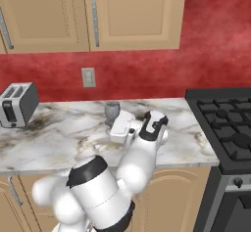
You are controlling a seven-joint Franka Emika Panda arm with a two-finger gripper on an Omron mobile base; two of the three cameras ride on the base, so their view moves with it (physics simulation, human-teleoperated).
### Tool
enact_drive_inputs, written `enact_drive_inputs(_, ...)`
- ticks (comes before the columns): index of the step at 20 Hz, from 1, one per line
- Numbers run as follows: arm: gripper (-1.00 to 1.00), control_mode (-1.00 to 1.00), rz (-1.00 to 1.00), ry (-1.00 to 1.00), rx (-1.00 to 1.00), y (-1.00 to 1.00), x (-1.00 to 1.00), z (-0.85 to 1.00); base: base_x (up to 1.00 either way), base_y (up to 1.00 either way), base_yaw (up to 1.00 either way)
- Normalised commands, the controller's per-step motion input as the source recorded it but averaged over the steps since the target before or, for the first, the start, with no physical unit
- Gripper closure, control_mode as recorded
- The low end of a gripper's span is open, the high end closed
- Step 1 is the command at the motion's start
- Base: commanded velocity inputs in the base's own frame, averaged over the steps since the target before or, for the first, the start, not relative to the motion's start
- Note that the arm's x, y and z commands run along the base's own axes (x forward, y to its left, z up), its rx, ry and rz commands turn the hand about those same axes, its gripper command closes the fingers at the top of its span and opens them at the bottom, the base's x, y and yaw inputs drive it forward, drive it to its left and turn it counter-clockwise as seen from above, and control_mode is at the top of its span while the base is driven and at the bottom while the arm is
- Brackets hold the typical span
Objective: Retrieve the wine glasses from the counter and place one next to each plate.
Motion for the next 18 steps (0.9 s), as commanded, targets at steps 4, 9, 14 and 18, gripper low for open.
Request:
enact_drive_inputs(4, 1.00, -1.00, -0.01, -0.25, 0.00, 0.45, -0.04, 0.49, 0.00, 0.00, 0.00)
enact_drive_inputs(9, 1.00, -1.00, 0.00, -0.16, 0.22, -0.16, -0.12, 0.67, 0.00, 0.00, 0.00)
enact_drive_inputs(14, 1.00, -1.00, 0.00, -0.02, 0.42, -0.19, -0.21, 0.16, 0.00, 0.00, 0.00)
enact_drive_inputs(18, 1.00, -1.00, 0.00, -0.04, 0.23, -0.03, -0.18, 0.16, 0.00, 0.00, 0.00)
